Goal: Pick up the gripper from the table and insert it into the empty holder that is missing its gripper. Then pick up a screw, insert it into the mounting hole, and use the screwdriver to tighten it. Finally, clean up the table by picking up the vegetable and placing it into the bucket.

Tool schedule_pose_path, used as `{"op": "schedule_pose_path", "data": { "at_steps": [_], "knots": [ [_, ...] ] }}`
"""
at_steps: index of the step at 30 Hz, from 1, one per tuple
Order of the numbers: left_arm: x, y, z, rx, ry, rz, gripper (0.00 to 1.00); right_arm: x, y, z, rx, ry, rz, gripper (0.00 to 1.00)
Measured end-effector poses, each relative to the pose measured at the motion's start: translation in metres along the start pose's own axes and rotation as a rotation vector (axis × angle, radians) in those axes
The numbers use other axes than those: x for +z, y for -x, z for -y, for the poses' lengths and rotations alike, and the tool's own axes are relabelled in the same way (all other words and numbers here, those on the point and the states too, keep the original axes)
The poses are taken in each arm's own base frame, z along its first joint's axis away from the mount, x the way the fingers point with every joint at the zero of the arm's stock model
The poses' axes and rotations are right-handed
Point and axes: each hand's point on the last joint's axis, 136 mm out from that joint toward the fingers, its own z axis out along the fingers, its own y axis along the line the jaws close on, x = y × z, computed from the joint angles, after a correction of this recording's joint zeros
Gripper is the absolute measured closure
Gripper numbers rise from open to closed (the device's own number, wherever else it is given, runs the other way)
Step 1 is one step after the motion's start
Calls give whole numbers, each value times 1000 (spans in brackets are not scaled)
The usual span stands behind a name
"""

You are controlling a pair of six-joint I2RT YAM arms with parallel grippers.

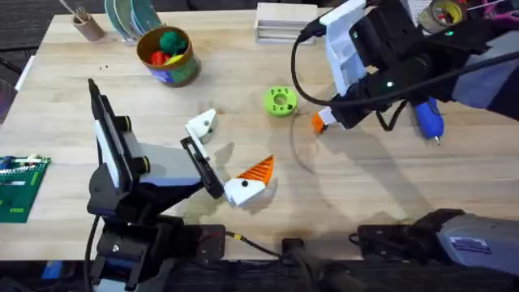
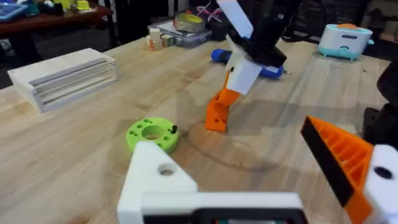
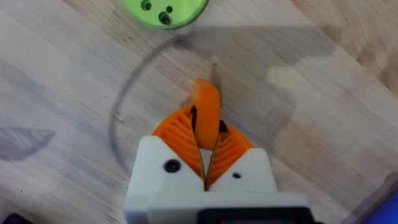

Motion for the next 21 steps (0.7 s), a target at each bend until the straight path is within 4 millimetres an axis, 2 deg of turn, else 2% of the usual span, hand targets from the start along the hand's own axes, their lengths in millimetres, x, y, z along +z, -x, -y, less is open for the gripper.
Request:
{"op": "schedule_pose_path", "data": {
  "at_steps": [4, 6, 13, 18, 21],
  "knots": [
    [0, 0, 0, 0, 0, 0, 8, -4, 0, 0, 0, 0, 2, 982],
    [0, 0, 0, 0, 0, 0, 8, -13, 4, 0, -2, -4, 21, 983],
    [0, 0, 0, 0, 0, 0, 8, -69, 32, 1, -15, -39, 201, 984],
    [0, 0, 0, 0, 0, 0, 8, -107, 36, -1, -21, -62, 321, 985],
    [0, 0, 0, 0, 0, 0, 8, -136, 38, -3, -11, -77, 421, 985]
  ]
}}
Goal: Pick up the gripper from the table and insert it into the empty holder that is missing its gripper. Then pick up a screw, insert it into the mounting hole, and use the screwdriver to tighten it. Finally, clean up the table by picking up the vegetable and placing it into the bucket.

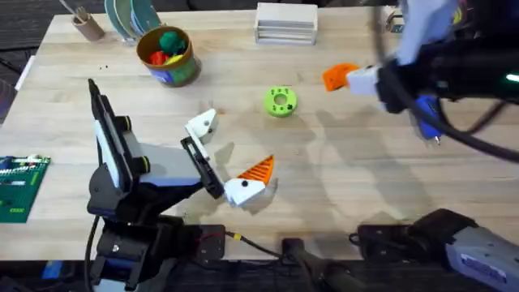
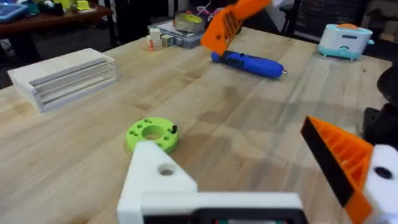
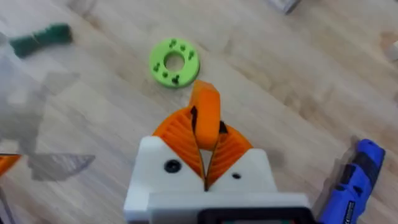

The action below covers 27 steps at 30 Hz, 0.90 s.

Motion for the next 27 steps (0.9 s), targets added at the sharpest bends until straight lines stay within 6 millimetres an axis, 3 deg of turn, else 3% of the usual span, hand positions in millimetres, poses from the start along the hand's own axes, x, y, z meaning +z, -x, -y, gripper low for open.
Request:
{"op": "schedule_pose_path", "data": {
  "at_steps": [4, 8, 17, 21, 27],
  "knots": [
    [0, 0, 0, 0, 0, 0, 8, -30, 18, 1, 59, -18, 134, 985],
    [0, 0, 0, 0, 0, 0, 8, -38, 31, -1, 163, 1, 252, 986],
    [0, 0, 0, 0, 0, 0, 9, 20, 24, -44, 397, 311, 409, 986],
    [0, 0, 0, 0, 0, 0, 8, 36, 17, -67, 469, 470, 354, 987],
    [0, 0, 0, 0, 0, 0, 8, 54, 25, -99, 528, 734, 280, 987]
  ]
}}
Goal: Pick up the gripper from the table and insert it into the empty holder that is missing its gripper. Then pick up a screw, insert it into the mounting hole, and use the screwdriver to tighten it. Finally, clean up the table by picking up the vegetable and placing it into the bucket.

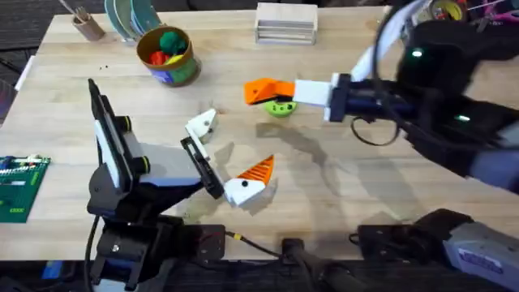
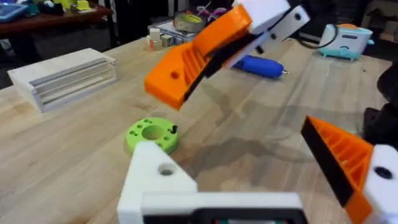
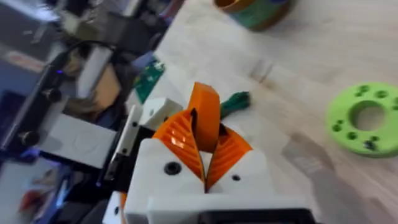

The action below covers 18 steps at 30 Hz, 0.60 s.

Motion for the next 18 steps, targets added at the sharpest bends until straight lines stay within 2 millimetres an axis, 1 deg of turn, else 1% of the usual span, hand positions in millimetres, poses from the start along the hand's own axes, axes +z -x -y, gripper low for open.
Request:
{"op": "schedule_pose_path", "data": {
  "at_steps": [4, 8, 13, 18],
  "knots": [
    [0, 0, 0, 0, 0, 0, 8, 19, -10, -2, 88, 134, -73, 987],
    [0, 0, 0, 0, 0, 0, 8, 31, -21, -1, 187, 232, -146, 987],
    [0, 0, 0, 0, 0, 0, 8, 39, -31, 3, 299, 287, -211, 987],
    [0, 0, 0, 0, 0, 0, 7, 40, -39, 3, 378, 317, -264, 988]
  ]
}}
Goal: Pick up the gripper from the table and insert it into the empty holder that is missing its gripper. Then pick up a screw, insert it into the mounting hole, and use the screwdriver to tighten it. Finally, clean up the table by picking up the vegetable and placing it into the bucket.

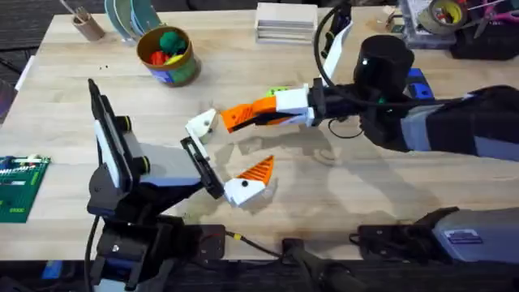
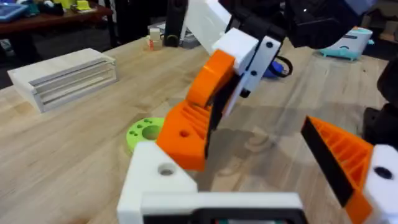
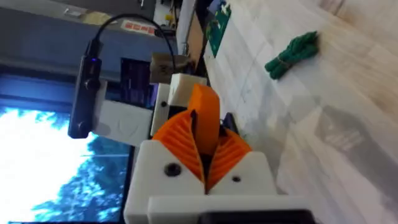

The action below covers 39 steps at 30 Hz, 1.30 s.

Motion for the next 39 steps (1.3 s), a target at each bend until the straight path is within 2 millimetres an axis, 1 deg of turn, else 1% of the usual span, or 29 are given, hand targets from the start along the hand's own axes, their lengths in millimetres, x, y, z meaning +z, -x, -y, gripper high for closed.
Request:
{"op": "schedule_pose_path", "data": {
  "at_steps": [11, 17, 25, 29, 32, 39],
  "knots": [
    [0, 0, 0, 0, 0, 0, 8, 9, -13, -9, 38, 33, -67, 988],
    [0, 0, 0, 0, 3, 0, 8, 13, -10, -11, 40, 29, -57, 988],
    [0, 0, -6, 0, 33, 1, 8, 20, -10, -12, 30, 17, -37, 988],
    [0, 1, -10, 3, 55, 3, 8, 23, -6, -16, -10, 23, -13, 988],
    [0, 1, -8, 7, 48, 4, 8, 26, -4, -20, -44, 29, 4, 988],
    [0, 1, -9, 11, 51, 4, 8, 27, -2, -18, -66, 24, 18, 989]
  ]
}}
